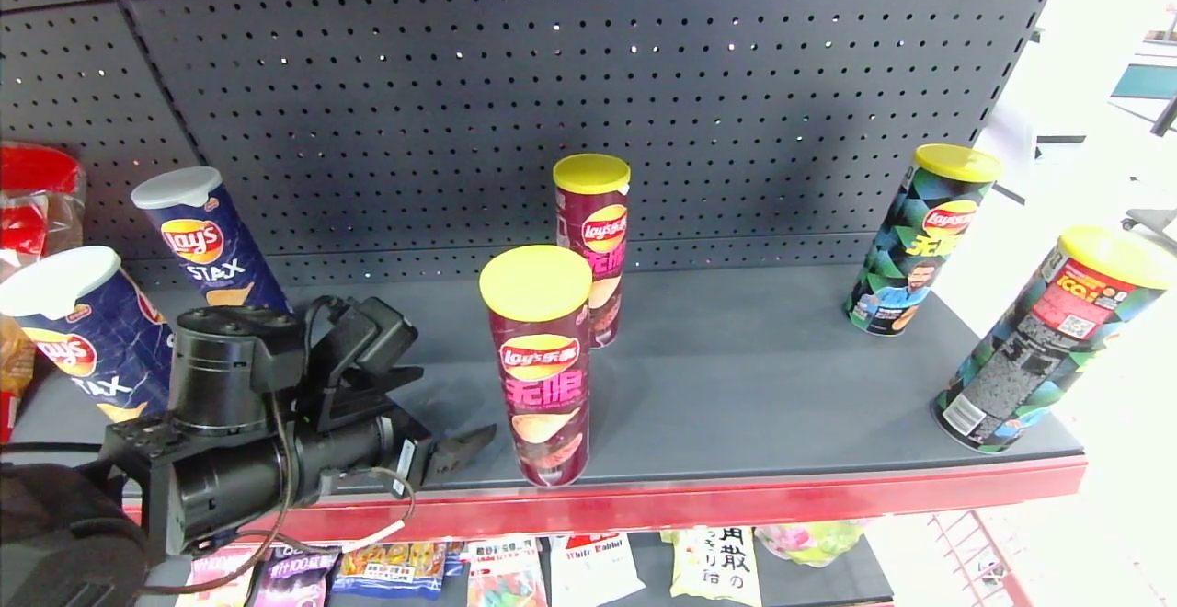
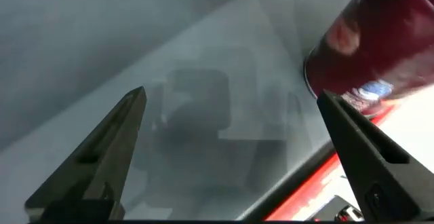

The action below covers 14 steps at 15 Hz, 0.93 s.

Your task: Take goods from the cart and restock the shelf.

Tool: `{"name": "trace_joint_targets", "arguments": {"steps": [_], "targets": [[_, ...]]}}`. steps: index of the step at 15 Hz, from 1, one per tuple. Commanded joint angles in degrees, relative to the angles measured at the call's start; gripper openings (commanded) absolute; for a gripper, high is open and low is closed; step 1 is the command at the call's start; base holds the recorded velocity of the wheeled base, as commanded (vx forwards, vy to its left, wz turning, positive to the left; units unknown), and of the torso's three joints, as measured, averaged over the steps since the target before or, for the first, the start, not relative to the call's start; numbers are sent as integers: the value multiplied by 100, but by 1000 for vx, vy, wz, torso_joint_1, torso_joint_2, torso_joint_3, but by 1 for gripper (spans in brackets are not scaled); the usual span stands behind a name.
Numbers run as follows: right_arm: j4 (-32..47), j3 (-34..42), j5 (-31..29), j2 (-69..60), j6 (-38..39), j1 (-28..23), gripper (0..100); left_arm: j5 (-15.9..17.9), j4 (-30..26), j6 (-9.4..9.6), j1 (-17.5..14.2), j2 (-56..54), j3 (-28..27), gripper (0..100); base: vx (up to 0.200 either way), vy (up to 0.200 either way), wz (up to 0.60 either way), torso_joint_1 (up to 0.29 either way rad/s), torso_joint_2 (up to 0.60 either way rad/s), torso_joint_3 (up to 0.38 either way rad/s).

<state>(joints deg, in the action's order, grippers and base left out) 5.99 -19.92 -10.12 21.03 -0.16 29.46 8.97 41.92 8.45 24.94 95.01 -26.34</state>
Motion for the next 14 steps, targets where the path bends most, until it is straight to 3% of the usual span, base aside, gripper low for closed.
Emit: {"name": "trace_joint_targets", "arguments": {"steps": [1, 14], "targets": [[-1, 14, 1, 15, -2, -28, 100, 8, 0, -1, 107, 202, -152, 100, 0, 0, 0, 0, 0, 0], [-1, 85, 10, 15, 51, -108, 100, 8, 53, -27, 274, 650, -556, 100, 0, 0, 0, 0, 0, 0]]}}
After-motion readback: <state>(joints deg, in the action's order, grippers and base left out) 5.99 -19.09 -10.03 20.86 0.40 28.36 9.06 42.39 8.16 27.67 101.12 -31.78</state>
